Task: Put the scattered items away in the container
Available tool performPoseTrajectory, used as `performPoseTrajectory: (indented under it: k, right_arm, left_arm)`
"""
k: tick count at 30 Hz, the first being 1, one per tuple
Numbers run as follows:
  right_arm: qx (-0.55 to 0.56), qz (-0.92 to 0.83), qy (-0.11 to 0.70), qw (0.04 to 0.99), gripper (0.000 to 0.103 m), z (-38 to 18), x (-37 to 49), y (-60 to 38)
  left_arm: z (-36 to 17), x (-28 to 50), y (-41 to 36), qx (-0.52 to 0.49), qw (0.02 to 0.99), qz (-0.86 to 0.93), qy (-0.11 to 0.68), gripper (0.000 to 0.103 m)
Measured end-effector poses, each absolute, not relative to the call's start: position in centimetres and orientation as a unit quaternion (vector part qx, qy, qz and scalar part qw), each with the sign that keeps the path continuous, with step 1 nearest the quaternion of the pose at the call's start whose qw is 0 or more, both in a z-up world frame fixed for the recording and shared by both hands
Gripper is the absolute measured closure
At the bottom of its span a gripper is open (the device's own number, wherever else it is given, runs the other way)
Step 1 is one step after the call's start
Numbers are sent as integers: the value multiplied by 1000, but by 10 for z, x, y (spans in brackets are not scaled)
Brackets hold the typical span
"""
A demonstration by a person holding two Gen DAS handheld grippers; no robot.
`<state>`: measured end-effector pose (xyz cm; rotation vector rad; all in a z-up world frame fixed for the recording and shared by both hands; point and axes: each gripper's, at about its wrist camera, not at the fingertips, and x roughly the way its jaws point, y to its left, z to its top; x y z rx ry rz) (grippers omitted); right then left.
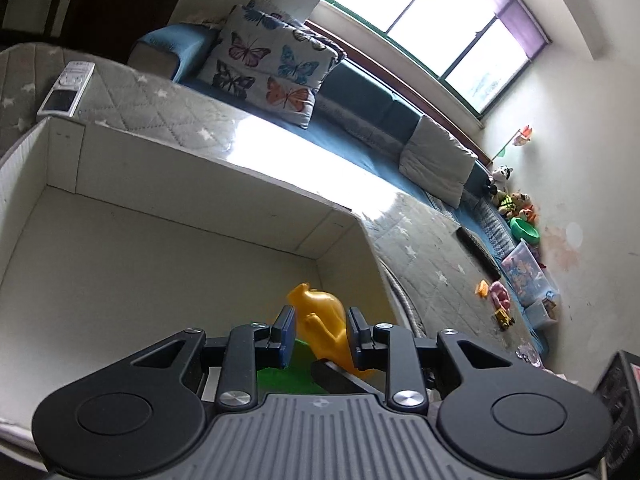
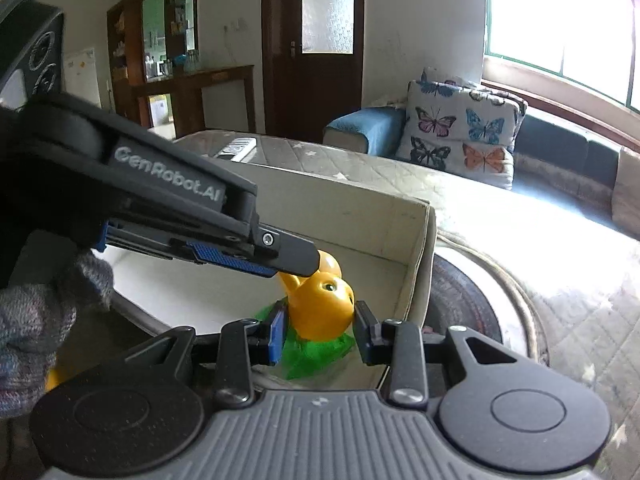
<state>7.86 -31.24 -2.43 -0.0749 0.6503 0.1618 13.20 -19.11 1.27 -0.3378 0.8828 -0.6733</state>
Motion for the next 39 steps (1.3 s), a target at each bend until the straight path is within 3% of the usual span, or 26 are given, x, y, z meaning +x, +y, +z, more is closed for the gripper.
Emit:
performPoseTrajectory:
  k: [6,8,21,26,39]
  right_arm:
    - [-39,74,313,946,65,-24,76,-312]
    - [-44,69,306,948,59,-21,72,-312]
    - [-37,64,277,958,53,0,20,-323]
    - [-27,65,283,957,47,0,-2,-332]
    - [-19,75,316,946,44,-24,-43,-340]
  left_arm:
    - [9,136,-189,-163,834,-319,419,74]
    - [11,135,-187,-163,835,-320,417,74]
    - [32,96,-186,-148,843,-337,392,74]
    - [34,78,-182,-145,845,-338,387,74]
    - [30,35,-165,-145,850,-326,387,74]
